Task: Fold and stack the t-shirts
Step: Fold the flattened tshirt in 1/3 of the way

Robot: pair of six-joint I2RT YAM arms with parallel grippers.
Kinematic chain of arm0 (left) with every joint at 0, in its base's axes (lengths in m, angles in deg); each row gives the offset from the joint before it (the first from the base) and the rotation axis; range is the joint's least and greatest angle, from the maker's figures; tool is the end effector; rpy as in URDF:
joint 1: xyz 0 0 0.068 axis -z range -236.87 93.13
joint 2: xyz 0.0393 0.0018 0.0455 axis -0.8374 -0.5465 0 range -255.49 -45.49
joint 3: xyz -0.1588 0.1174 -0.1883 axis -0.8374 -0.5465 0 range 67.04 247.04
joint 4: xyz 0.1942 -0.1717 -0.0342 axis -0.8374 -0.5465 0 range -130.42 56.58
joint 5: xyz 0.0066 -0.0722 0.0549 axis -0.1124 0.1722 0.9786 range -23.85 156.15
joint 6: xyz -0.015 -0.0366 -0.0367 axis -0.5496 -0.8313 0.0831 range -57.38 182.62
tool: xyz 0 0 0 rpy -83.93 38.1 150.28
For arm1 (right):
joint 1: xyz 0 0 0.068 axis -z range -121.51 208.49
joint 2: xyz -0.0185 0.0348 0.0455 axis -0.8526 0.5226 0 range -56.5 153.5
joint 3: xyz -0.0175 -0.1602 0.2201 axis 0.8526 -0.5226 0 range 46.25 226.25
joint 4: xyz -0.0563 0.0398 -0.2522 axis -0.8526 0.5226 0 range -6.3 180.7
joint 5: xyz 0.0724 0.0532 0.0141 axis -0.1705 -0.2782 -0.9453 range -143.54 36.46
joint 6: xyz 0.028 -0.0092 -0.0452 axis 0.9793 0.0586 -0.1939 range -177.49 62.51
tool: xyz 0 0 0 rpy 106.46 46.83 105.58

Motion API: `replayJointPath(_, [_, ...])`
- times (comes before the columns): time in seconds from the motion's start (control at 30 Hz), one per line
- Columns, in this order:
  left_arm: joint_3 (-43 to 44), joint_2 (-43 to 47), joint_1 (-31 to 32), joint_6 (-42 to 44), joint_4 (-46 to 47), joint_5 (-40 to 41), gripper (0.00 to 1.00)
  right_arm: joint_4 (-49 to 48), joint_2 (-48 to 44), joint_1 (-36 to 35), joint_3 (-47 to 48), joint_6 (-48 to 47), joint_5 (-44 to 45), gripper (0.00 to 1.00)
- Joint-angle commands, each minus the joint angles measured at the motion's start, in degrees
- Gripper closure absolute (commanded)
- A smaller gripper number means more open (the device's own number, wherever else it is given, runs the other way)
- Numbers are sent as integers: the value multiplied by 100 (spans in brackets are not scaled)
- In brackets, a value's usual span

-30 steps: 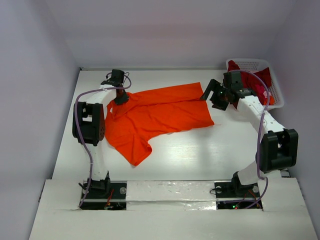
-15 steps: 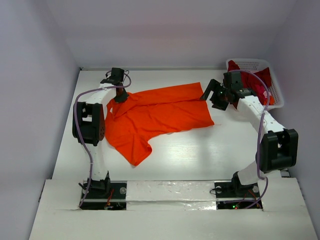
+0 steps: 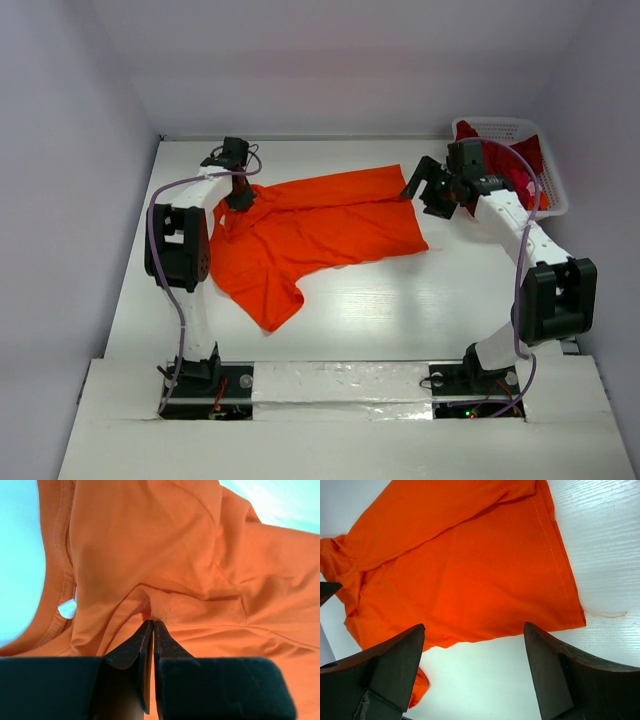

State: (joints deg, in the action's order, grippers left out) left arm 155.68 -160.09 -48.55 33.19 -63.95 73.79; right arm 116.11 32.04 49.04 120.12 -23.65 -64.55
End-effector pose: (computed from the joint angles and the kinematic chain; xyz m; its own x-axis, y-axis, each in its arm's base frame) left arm 0.4329 -0.0586 0.2091 -0.7534 -0.3820 -0.5353 -0.3437 0.9227 -0.1747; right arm 0.3339 0.0625 0.2936 -0.7611 0.4275 -0.4879 0.1618 0.8535 0.4954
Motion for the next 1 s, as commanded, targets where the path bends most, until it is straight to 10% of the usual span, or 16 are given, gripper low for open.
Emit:
replayJointPath(0.0, [-57,413,38,-54,-287,19,100,-41,-3,-39,365,-71,-68,15])
replayJointPath(0.97, [48,554,733,-379,-1218,-237,100,-59,33,-39,418,-89,-95,16])
